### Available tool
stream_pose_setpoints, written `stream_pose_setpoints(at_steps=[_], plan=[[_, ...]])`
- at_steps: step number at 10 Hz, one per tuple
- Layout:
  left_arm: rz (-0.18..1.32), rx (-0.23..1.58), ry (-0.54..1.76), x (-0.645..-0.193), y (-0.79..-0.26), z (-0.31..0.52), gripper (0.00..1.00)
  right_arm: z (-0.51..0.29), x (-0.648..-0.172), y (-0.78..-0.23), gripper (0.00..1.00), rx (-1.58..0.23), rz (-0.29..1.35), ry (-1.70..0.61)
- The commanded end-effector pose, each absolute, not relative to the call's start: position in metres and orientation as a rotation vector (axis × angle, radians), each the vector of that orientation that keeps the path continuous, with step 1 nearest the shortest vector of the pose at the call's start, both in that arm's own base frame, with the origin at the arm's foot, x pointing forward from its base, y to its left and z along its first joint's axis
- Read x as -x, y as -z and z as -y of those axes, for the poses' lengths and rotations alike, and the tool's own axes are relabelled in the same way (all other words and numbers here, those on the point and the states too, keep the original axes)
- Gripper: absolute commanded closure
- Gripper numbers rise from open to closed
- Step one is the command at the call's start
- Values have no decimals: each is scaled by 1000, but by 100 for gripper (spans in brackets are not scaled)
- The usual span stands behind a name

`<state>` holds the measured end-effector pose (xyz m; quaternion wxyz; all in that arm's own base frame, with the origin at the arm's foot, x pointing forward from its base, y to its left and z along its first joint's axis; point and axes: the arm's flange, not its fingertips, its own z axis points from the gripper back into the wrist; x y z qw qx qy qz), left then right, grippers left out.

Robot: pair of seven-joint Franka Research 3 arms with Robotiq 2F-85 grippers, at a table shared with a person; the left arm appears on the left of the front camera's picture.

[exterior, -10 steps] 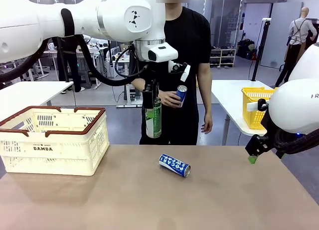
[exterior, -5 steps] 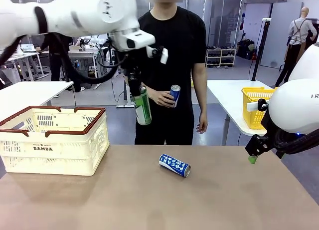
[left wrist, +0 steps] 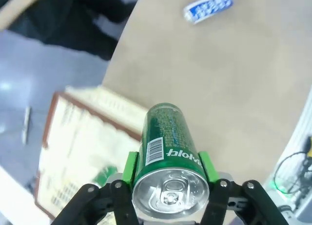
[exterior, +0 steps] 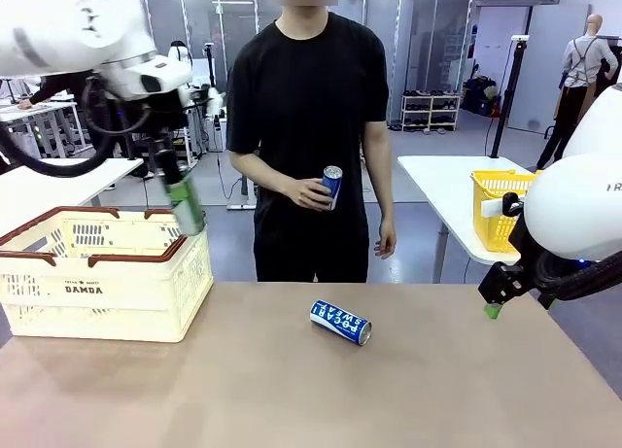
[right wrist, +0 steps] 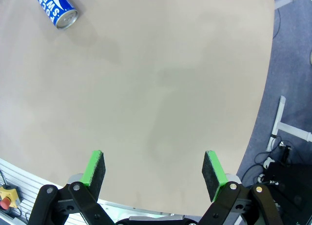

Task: Place the drinks into the Shopping basket.
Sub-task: Pick up one drink and place it into the Shopping basket.

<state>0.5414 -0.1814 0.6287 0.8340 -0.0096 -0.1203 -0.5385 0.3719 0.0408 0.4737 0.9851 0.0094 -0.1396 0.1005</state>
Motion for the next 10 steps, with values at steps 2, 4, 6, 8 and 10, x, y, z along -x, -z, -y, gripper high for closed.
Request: stream_pose_setpoints(at_steps=[2,4,6,8,10], plan=[[302,6,925,-530,-634,128,42,-39,-373,-475,0,-15,278,-220],[253,-1,800,-536,-636,87,42,-39,-373,-475,0,-15,278,-220],[193,20,716,-541,-631,48,42,-39,-373,-475,0,-15,278,-220],[184,42,640,-546,-626,19,42,-39,-373,-475,0,-15,278,-220],[206,69,620,-550,-624,8,42,-39,-373,-475,0,-15,278,-220]])
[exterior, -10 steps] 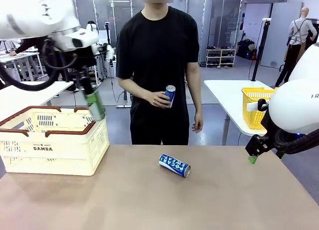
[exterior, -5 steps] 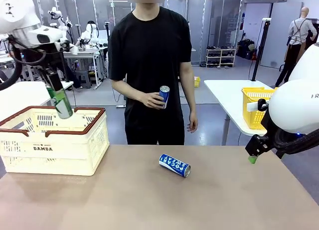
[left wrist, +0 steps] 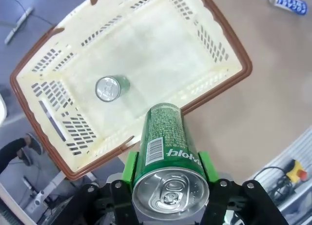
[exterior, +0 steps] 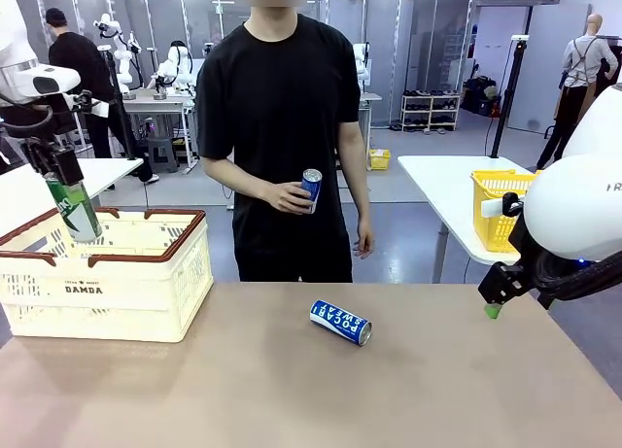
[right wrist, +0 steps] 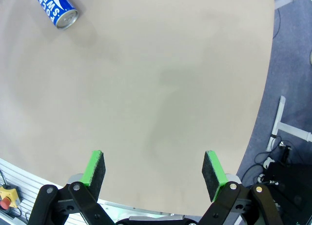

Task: Place the drinks into the Shopping basket.
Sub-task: Pick up one drink and place it into the Shopping basket.

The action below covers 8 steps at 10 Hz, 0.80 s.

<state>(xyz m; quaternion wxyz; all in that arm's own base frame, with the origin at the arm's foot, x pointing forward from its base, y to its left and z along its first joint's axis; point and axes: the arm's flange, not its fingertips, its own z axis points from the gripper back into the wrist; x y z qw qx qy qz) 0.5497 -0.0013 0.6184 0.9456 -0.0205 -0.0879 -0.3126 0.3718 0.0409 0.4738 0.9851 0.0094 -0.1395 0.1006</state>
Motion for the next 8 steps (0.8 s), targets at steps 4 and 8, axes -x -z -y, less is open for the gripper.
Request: stream_pose_setpoints(at_steps=[4,8], plan=[[179,42,637,-550,-618,1,42,-39,-373,-475,0,-15,278,-220],[175,69,595,-564,-611,5,42,-39,-373,-475,0,-15,278,-220]])
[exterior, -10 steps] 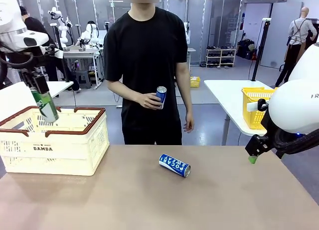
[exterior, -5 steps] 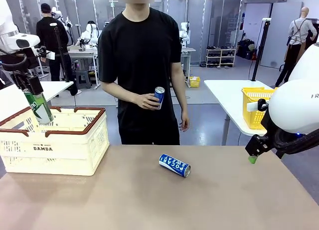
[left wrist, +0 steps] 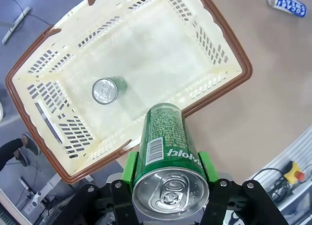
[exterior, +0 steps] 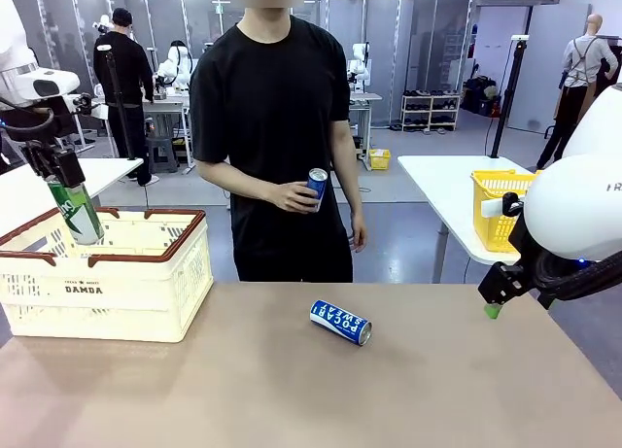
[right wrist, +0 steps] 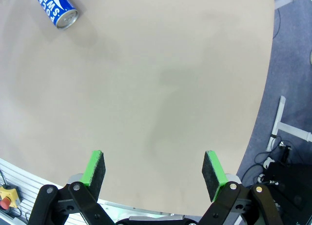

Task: Place the drinks into the Shopping basket.
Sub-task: Pick up one drink and place it into the Shopping basket.

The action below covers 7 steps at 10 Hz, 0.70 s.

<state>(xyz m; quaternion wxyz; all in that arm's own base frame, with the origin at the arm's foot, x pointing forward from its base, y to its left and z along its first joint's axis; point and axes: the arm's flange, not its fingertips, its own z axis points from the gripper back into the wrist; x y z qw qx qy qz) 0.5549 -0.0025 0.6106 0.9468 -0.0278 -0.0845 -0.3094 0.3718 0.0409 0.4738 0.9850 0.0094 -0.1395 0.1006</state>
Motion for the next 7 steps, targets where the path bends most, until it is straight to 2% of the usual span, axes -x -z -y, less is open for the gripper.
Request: stream_pose_setpoints(at_steps=[1,5,7], plan=[[181,76,543,-575,-608,7,42,-39,-373,-475,0,-15,278,-220],[181,105,446,-608,-596,11,42,-39,-373,-475,0,-15,278,-220],[109,104,422,-619,-582,17,42,-39,-373,-475,0,-15,278,-220]])
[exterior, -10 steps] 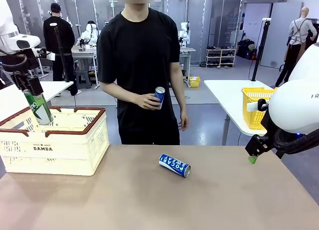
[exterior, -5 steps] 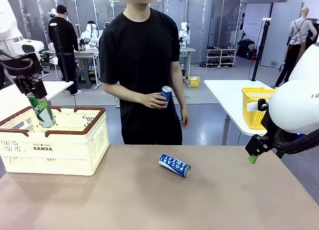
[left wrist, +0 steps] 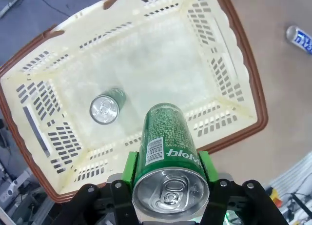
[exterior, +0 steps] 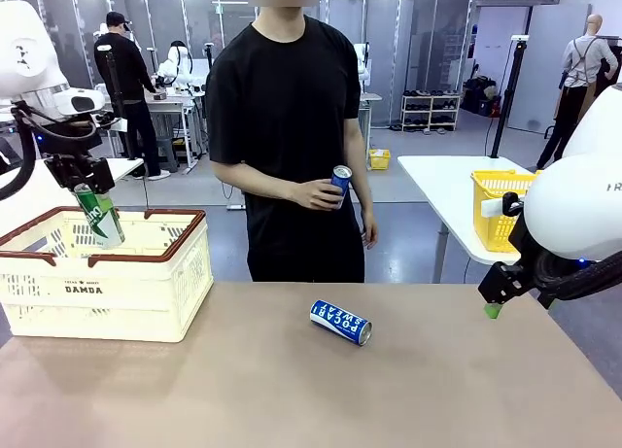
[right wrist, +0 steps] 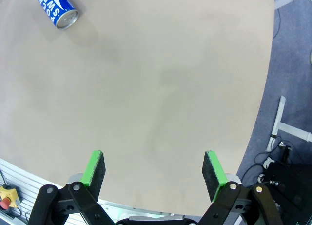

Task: Place the drinks into the Shopping basket.
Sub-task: Pick up one drink and place it into the Shopping basket.

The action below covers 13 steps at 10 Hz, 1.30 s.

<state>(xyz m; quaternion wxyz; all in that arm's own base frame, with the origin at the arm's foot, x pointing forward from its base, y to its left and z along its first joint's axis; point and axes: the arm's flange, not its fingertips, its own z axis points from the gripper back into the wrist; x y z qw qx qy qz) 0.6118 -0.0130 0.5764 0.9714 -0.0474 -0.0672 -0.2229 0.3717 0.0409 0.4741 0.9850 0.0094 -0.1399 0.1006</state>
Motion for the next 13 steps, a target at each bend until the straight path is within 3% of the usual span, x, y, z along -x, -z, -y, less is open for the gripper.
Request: stream_pose_setpoints(at_steps=[1,13], plan=[[81,104,398,-623,-573,20,42,-39,-373,-475,0,-15,278,-220],[28,73,303,-644,-445,42,42,-39,-373,-475,0,-15,278,-220]])
